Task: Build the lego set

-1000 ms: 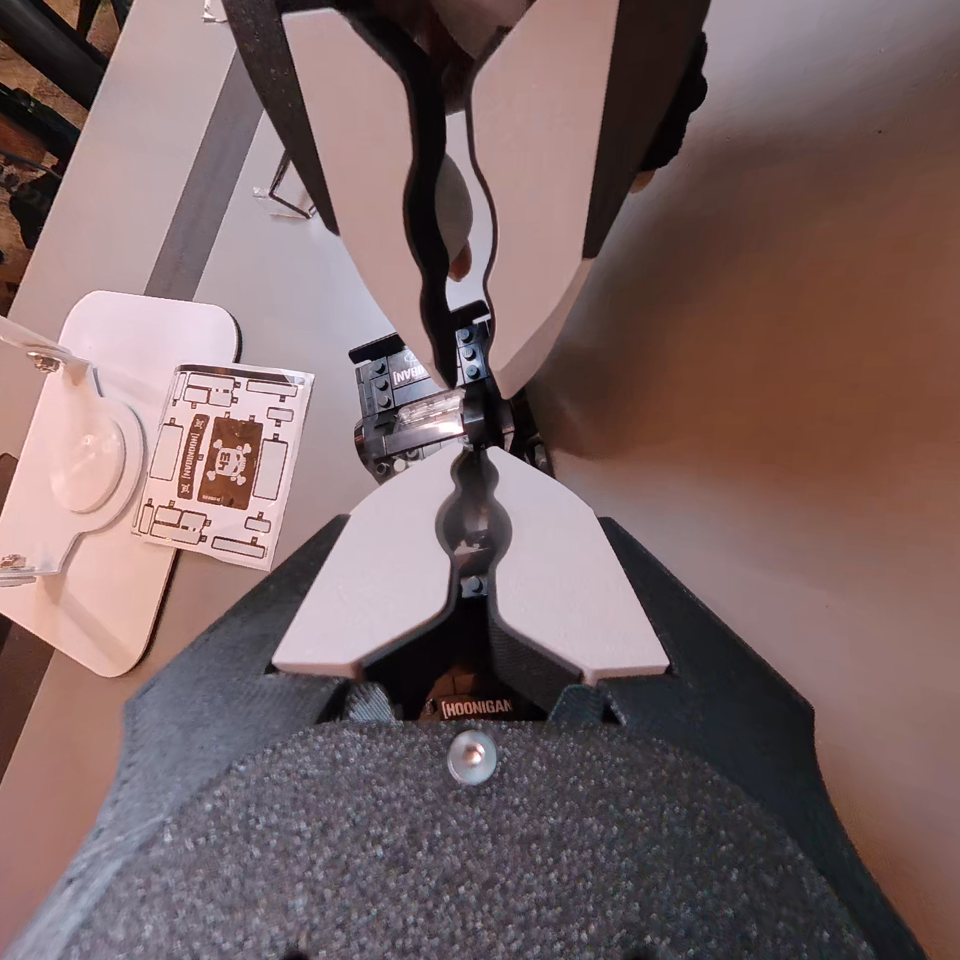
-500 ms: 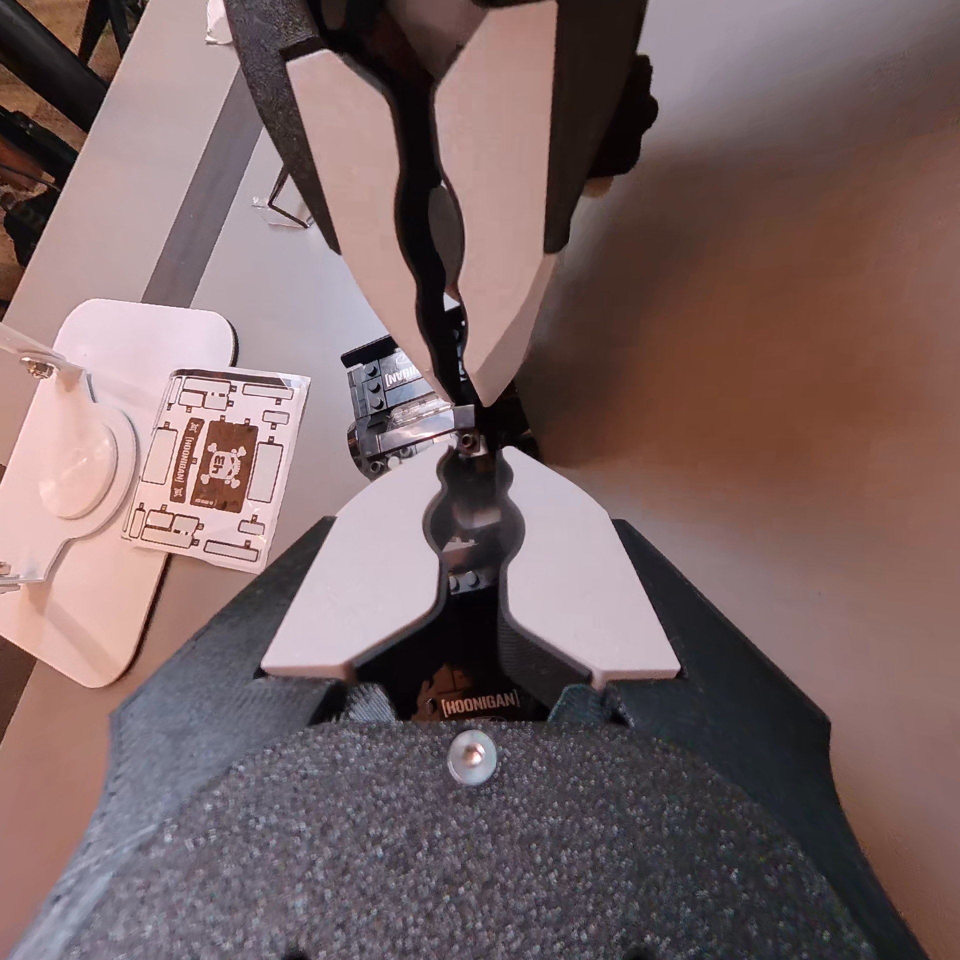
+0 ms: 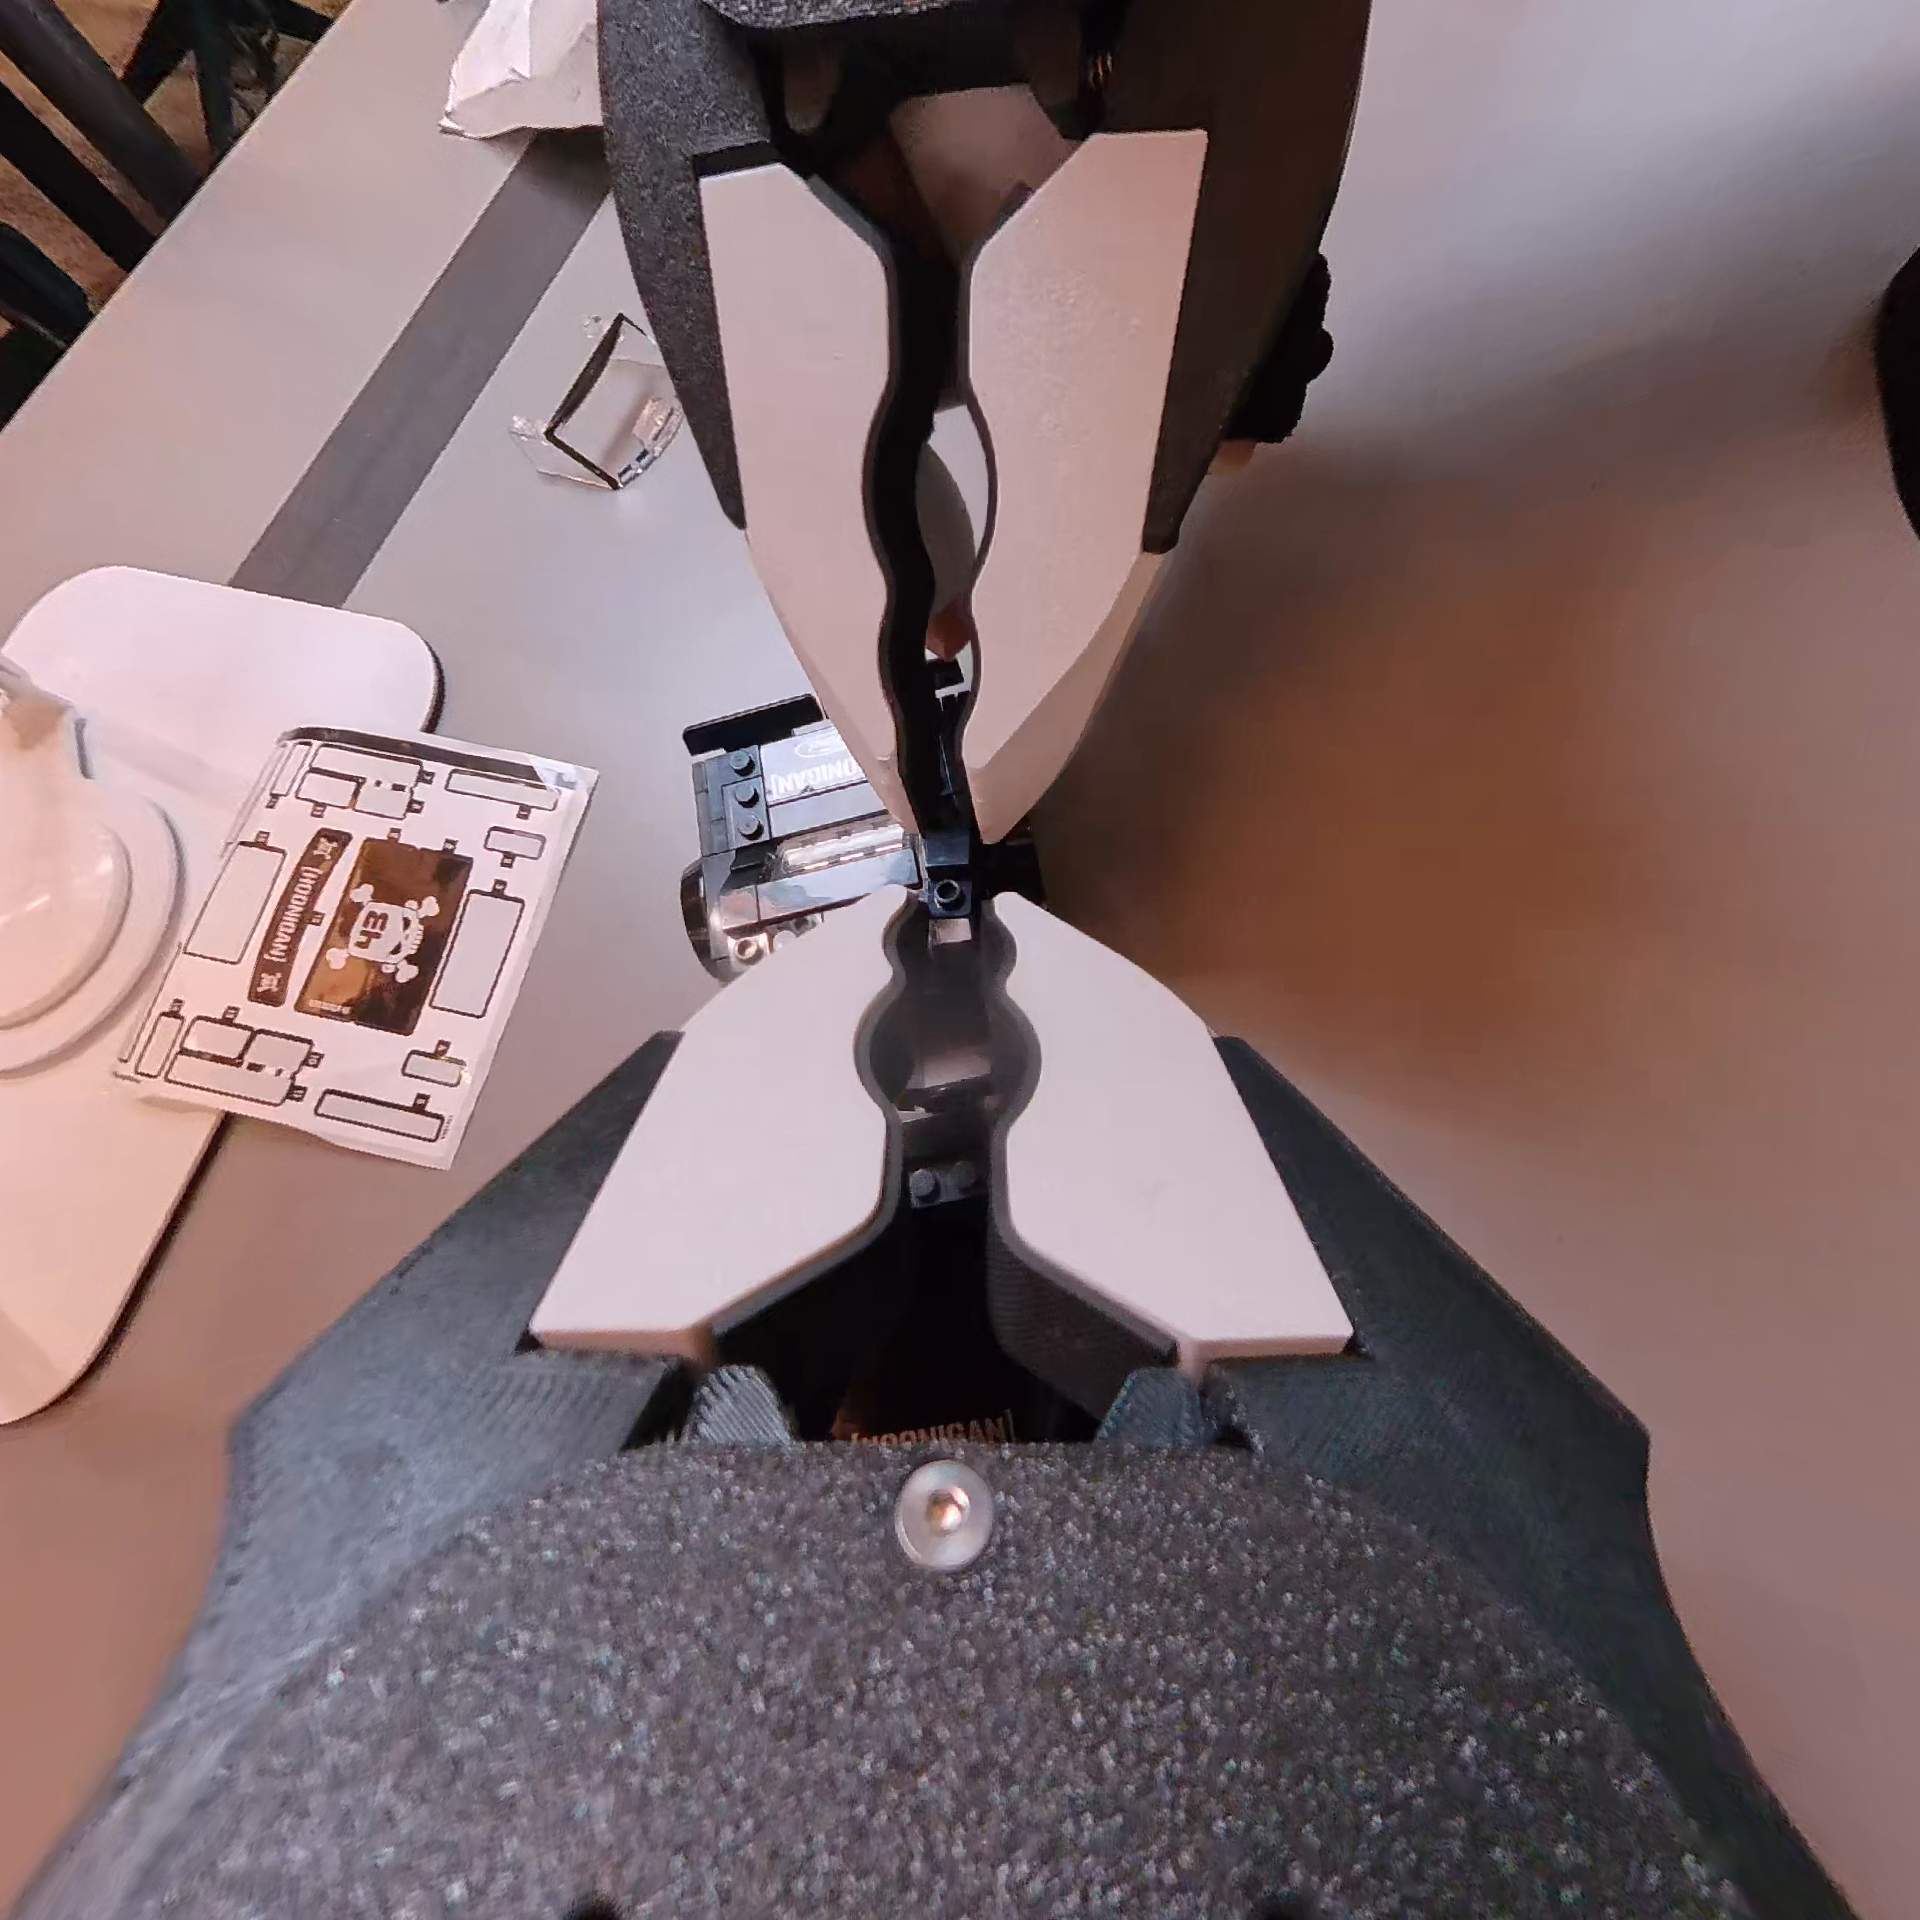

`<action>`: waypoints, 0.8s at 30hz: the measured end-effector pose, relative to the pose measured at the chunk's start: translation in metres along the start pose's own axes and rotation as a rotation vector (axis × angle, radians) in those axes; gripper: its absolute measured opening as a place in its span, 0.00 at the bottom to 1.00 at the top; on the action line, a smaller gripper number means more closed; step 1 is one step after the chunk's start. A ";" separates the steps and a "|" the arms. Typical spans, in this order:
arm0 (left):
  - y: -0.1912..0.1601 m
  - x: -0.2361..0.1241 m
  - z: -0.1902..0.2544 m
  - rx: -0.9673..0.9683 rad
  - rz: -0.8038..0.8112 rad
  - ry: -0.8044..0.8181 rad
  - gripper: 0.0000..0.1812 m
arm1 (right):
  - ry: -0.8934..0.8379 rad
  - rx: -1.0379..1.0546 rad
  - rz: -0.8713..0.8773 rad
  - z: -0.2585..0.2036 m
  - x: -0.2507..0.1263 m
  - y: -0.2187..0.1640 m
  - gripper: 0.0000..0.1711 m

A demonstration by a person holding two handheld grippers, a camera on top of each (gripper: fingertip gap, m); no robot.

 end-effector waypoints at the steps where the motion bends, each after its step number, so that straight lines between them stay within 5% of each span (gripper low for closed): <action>1: 0.000 0.000 0.000 -0.007 0.002 0.000 0.05 | -0.002 -0.002 -0.006 0.000 0.000 0.000 0.05; 11: -0.002 0.003 -0.002 -0.103 0.004 -0.004 0.05 | -0.042 -0.012 -0.044 0.005 -0.005 0.002 0.08; 19: 0.002 0.000 -0.001 -0.079 -0.032 0.020 0.05 | -0.007 -0.081 -0.227 0.035 -0.003 0.014 0.43; 24: 0.003 -0.002 -0.001 -0.084 -0.046 0.022 0.05 | 0.120 -0.031 -0.357 0.047 0.015 0.014 0.49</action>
Point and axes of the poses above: each gripper's, where its closed fingertips meet, x out along the fingers, y out of its top, z = x × y across the jaws, the point moved 9 cm from there along -x, back along the fingers, and after that the axes turned 7 degrees about x, right-handed, at the moved point
